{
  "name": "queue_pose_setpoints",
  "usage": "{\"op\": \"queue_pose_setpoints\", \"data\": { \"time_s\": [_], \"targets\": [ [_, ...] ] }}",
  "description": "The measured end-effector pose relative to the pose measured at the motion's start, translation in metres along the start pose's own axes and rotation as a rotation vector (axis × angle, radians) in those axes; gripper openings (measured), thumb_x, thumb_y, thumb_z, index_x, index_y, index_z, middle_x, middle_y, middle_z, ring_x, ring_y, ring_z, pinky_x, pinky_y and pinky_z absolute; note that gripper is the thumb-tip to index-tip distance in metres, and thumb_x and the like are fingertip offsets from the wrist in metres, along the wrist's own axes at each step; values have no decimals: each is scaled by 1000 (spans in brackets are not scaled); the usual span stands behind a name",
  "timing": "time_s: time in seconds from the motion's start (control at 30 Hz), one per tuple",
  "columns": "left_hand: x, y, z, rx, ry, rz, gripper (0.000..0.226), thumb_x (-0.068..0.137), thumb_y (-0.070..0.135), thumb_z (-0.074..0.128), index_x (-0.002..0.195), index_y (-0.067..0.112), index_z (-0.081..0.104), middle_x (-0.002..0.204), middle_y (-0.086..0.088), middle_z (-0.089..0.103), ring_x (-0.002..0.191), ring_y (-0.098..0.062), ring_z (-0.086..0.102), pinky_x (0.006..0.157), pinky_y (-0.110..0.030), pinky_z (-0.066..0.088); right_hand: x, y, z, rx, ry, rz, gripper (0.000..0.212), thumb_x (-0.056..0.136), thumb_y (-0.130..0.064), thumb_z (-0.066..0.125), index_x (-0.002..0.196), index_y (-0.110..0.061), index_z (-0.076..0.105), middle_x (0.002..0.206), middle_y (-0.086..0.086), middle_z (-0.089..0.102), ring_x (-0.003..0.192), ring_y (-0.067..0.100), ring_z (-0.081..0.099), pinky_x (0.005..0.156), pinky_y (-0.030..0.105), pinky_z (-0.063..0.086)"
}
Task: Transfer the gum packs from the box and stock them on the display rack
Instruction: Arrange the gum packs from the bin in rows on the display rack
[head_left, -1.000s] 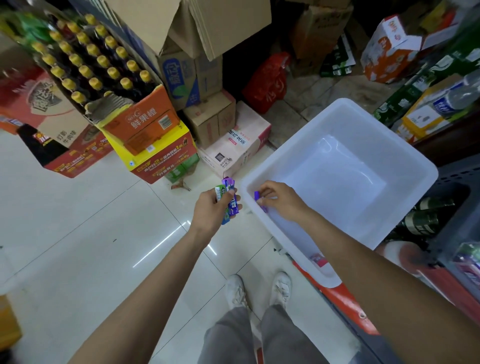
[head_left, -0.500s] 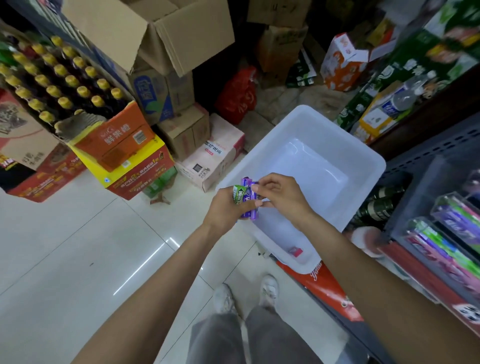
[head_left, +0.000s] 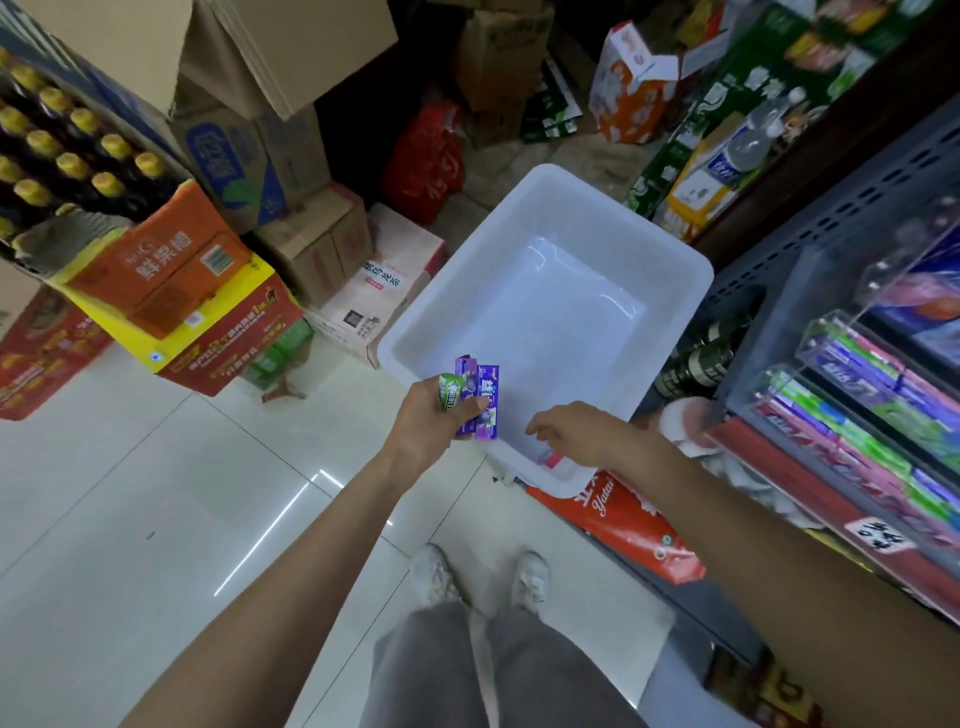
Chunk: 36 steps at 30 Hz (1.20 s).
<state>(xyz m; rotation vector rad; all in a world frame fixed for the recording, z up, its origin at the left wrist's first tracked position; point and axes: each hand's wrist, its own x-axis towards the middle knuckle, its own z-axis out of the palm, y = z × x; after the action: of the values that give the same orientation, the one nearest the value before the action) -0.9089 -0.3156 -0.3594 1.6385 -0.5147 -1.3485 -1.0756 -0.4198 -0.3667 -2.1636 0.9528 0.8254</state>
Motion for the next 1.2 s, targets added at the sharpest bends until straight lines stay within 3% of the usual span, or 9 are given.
{"op": "queue_pose_setpoints", "data": {
  "time_s": [0.2, 0.3, 0.4, 0.6, 0.77, 0.93, 1.0, 1.1, 1.2],
  "targets": [
    [-11, -15, 12, 38, 132, 9, 5, 88, 9, 64, 90, 6, 60, 76, -4, 65, 66, -11, 63, 62, -23, 56, -21, 3, -4, -208, -61, -69, 47, 93, 0, 31, 125, -20, 59, 133, 3, 53, 116, 23, 50, 89, 29, 40],
    [-22, -21, 22, 23, 190, 27, 6, 88, 8, 64, 91, 5, 61, 74, -3, 65, 62, -8, 63, 58, -18, 55, -33, 8, -3, -248, -82, -88, 50, 89, -2, 36, 129, -25, 55, 135, 2, 51, 117, 23, 50, 95, 31, 41],
    [-38, -29, 36, 21, 220, 27, 6, 88, 8, 64, 83, 10, 60, 78, -9, 65, 69, -18, 63, 69, -31, 57, -46, 16, 1, -308, -68, -158, 56, 86, -6, 45, 138, -26, 44, 138, -1, 47, 124, 20, 44, 100, 31, 36],
    [-60, -40, 59, 81, 316, 48, 20, 88, 7, 63, 75, 19, 55, 77, -9, 66, 77, -27, 63, 82, -46, 55, -62, 29, 7, -308, 85, -311, 42, 82, -12, 62, 123, -20, 58, 123, 1, 50, 113, 20, 47, 92, 31, 39],
    [-67, -37, 65, 65, 323, 55, 19, 88, 7, 63, 75, 19, 56, 76, -5, 66, 80, -26, 64, 81, -42, 55, -67, 35, 16, -41, 269, -339, 15, 84, -12, 64, 98, -16, 68, 96, -4, 50, 96, 18, 55, 85, 33, 45],
    [-73, -29, 72, 71, 305, 81, 8, 90, 10, 61, 84, 12, 57, 81, -7, 65, 69, -16, 62, 47, -9, 42, -75, 38, 27, 253, 458, -293, 10, 85, -16, 66, 94, -14, 68, 94, 0, 60, 87, 12, 56, 78, 15, 41],
    [-77, -25, 73, 6, 277, 78, 5, 90, 8, 61, 93, 6, 58, 78, -6, 65, 68, -14, 61, 49, -10, 45, -84, 34, 28, 469, 515, -261, 7, 86, -12, 64, 93, -11, 67, 90, -2, 63, 83, 8, 57, 73, 6, 39],
    [-83, -9, 77, -29, 201, 87, 11, 89, 9, 62, 98, 3, 59, 81, -7, 66, 73, -17, 63, 59, -17, 54, -105, 27, 21, 962, 591, -176, 2, 88, -8, 61, 89, -8, 63, 83, -1, 64, 78, 9, 61, 74, 18, 50],
    [-85, 21, 92, -13, 138, 119, 12, 88, 15, 65, 97, 8, 60, 81, 0, 66, 72, -11, 65, 57, -14, 54, -140, 28, 3, 1375, 664, -122, 3, 90, -7, 59, 91, -10, 61, 87, 8, 66, 75, 14, 65, 74, 23, 56]
  ]
}}
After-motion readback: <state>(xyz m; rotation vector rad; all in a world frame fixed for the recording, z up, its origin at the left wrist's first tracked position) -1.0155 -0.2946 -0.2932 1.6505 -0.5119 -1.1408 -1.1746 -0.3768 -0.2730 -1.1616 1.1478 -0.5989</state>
